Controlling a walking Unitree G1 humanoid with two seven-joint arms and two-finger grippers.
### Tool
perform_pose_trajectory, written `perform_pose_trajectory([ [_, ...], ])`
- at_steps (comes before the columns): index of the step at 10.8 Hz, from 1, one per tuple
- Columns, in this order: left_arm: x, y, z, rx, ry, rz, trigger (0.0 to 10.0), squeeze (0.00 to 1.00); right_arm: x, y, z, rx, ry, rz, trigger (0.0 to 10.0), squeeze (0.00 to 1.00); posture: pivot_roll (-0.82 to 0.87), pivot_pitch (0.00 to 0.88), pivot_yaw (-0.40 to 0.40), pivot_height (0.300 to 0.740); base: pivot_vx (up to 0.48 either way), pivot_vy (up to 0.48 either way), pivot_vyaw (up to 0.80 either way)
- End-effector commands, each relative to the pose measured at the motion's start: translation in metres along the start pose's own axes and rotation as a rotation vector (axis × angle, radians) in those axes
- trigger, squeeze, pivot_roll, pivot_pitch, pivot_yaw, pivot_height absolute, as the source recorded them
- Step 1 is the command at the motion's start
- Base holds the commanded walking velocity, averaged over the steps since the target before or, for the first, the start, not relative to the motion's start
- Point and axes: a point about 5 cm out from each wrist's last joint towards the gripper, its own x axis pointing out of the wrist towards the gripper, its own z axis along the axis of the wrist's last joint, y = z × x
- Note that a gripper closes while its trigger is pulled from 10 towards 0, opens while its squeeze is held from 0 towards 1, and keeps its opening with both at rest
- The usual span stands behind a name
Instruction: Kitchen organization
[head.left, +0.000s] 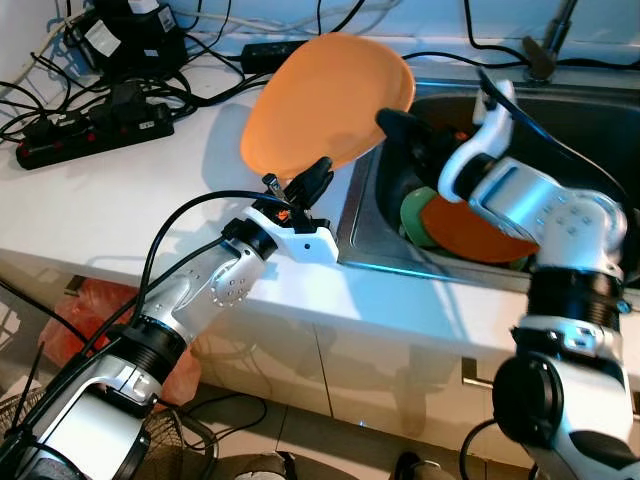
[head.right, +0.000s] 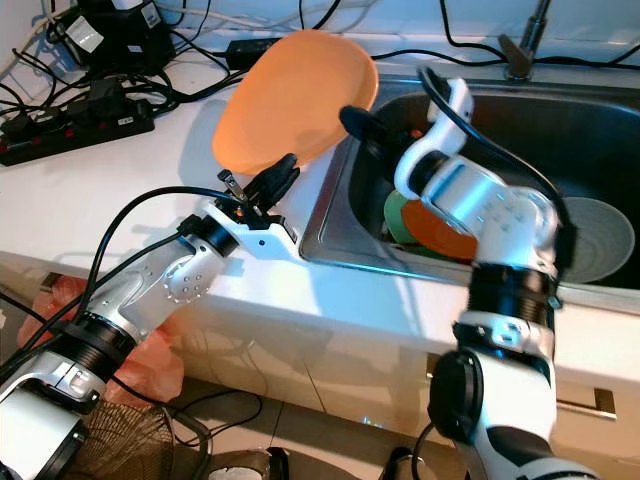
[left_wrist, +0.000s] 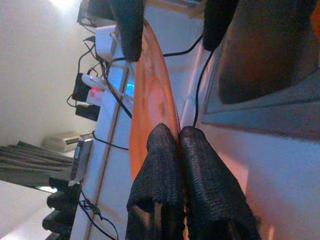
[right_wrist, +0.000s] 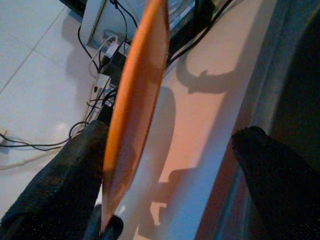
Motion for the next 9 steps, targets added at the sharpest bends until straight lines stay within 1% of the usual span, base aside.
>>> perform_pose_trajectory([
  [1,-0.002,-0.001,0.0,0.007,-0.008,0.0,0.0,0.0,0.006,0.005,-0.001,-0.011,0.01,0.008,10.0,0.0,0.1,0.103,0.09,0.74,0.0,0.0,0.0],
  [3,-0.003,-0.002,0.001,0.007,-0.015,-0.003,0.0,0.0,0.014,0.003,0.005,-0.015,-0.009,-0.017,10.0,0.0,0.1,0.105,0.087,0.74,0.0,0.0,0.0],
  [5,-0.004,-0.004,0.002,0.001,-0.016,-0.011,0.0,0.0,0.021,0.007,0.013,-0.011,-0.034,-0.017,10.0,0.0,0.1,0.107,0.085,0.74,0.0,0.0,0.0],
  [6,-0.005,-0.005,0.002,0.0,-0.018,-0.014,0.0,0.0,0.024,0.011,0.017,-0.017,-0.042,-0.007,4.4,0.0,0.1,0.109,0.086,0.74,0.0,0.0,0.0],
  [7,-0.005,-0.005,0.002,-0.001,-0.018,-0.017,0.0,0.0,0.027,0.013,0.02,-0.018,-0.051,-0.004,0.0,0.0,0.1,0.111,0.087,0.74,0.0,0.0,0.0],
  [9,-0.005,-0.005,0.002,-0.002,-0.018,-0.017,0.0,0.0,0.028,0.013,0.021,-0.016,-0.051,-0.003,0.0,0.0,0.1,0.111,0.088,0.74,0.0,0.0,0.0],
])
